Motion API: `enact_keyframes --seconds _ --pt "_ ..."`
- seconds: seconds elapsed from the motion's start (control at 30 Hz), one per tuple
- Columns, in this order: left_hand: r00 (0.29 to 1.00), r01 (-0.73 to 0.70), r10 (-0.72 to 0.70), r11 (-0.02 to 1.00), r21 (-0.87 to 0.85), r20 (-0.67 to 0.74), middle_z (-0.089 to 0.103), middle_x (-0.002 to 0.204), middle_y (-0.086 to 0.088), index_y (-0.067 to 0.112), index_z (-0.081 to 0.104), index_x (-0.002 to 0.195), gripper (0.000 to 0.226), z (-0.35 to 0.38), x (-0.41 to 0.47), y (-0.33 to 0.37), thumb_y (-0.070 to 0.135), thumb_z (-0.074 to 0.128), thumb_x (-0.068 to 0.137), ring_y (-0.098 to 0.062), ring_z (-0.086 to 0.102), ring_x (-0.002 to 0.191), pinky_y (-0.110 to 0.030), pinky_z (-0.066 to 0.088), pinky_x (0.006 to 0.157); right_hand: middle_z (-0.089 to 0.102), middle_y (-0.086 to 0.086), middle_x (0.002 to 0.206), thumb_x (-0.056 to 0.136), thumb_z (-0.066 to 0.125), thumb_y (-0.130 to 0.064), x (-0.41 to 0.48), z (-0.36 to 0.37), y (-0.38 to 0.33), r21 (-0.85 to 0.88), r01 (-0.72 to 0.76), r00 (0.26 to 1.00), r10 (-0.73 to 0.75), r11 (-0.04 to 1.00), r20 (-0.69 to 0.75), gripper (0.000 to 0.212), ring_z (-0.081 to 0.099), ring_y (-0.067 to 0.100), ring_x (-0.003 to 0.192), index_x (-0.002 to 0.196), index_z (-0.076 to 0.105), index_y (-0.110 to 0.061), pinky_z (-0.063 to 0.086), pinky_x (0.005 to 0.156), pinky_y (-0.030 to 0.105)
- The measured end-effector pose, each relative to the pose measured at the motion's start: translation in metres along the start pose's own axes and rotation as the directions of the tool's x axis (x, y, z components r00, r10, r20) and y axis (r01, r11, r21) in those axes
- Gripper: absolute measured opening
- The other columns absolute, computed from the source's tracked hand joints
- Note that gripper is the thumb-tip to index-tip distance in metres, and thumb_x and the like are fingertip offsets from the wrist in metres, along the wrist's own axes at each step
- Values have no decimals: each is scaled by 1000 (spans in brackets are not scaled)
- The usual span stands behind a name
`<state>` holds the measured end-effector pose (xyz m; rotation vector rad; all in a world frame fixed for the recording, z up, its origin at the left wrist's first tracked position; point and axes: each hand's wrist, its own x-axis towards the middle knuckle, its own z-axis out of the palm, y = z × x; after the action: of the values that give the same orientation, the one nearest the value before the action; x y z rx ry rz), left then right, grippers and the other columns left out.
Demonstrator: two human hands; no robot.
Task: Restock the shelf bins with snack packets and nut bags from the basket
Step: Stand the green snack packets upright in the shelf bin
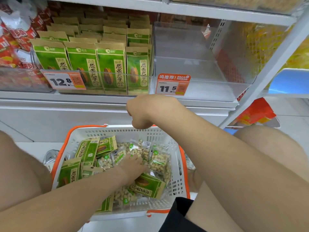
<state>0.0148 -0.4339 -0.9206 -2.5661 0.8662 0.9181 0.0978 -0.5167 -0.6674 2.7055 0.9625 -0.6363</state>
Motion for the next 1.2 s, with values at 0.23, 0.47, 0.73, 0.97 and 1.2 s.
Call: enact_keyframes --seconds 0.23,0.47,0.73,0.97,1.2 --pt "995 -8 -49 818 -575 -84 60 112 5 27 62 109 19 -53 -14 -38 24 74 94 -21 58 104 -37 48 88 51 5 77 90 48 -4 0 -13 5 1 4 1000 -4 1000 17 21 51 28 72 72 44 -13 48 67 38" --pt "787 -227 -486 345 -911 -380 65 70 3 24 67 76 18 -123 -56 -71 13 54 81 -20 60 69 -35 51 64 67 10 127 94 55 -12 -15 -35 34 32 -89 996 89 995 -1 38 66 32 114 130 65 -9 58 95 44" --pt "292 -488 -925 75 -869 -244 38 55 4 9 46 60 33 -167 -94 -97 11 53 92 -19 34 62 -33 27 59 56 -1 87 106 51 -47 2 -34 38 230 -76 970 125 970 -208 34 60 25 86 106 61 -14 49 68 33" --pt "140 -233 -893 391 -890 -428 52 90 -1 28 58 70 30 -176 -99 -105 32 39 93 -23 44 91 -39 36 80 52 -1 79 100 54 -57 -1 -45 38 195 -56 802 160 979 -575 39 57 29 81 98 68 -20 41 68 36" --pt "86 -320 -721 634 -704 -688 55 65 4 22 52 70 40 -191 -111 -108 34 34 104 -17 50 63 -39 33 58 65 4 86 109 36 -43 -1 -43 26 173 54 672 92 984 -734 37 61 33 81 87 58 -23 41 64 39"
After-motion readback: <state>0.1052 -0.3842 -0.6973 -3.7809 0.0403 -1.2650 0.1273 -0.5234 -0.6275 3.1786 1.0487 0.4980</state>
